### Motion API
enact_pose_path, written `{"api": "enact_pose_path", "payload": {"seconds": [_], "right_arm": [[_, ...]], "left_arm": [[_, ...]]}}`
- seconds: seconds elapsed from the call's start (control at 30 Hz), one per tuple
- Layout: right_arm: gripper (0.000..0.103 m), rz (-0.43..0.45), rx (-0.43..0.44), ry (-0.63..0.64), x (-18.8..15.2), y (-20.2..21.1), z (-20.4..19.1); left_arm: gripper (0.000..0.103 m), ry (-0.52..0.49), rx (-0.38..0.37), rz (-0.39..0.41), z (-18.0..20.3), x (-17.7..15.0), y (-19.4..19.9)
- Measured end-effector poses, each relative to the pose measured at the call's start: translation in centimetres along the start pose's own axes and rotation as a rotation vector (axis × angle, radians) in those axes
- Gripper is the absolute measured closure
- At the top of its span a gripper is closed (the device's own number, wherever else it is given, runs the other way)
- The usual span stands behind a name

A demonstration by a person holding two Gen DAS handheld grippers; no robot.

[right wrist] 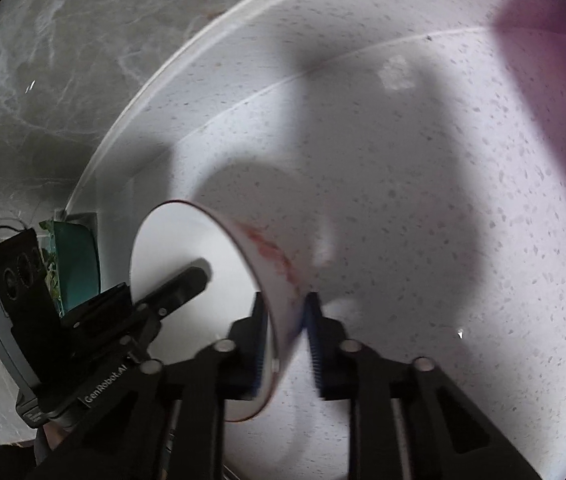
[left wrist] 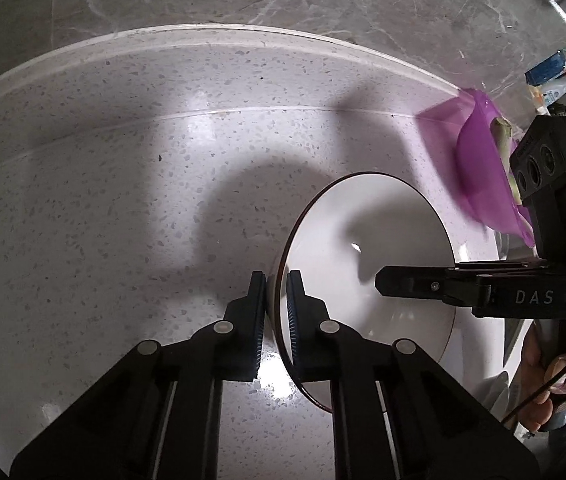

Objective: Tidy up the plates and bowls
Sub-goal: 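Grip the red-flowered bowl rim with the left tool and lift it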

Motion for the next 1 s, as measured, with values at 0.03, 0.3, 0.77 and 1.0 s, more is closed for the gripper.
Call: {"api": "enact_pose_path", "payload": {"seconds": [0.03, 0.3, 0.77, 1.0], "right_arm": [[0.086, 0.002, -0.007, 0.005, -0.1, 0.1, 0.0], [0.087, 0.015, -0.039, 0.016, -0.7, 0.3, -0.5], [0.087, 0.059, -0.021, 0.013, -3.1, 5.0, -0.1], [0.085, 0.099, -0.005, 0.011, -6.4, 8.6, 0.8]], "left_arm": [[0.095, -0.001, 0.008, -0.001, 0.0, 0.0, 0.1], [0.095, -0.003, 0.044, -0.01, 0.5, -0.9, 0.0], [0.095, -0.038, 0.036, 0.037, 5.7, -2.8, 4.0], [0.095, -0.083, 0.021, 0.055, 10.4, -5.0, 6.1]]}}
Point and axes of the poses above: each gripper's, at about its wrist camera, not at the fingertips, and y roughly against the way its jaws point, z to its right, x to its top, the point moved 6 cm from there along -y, roughly the way its jaws point, and after that the axes turned 10 degrees about -x, right-handed, at the moved point
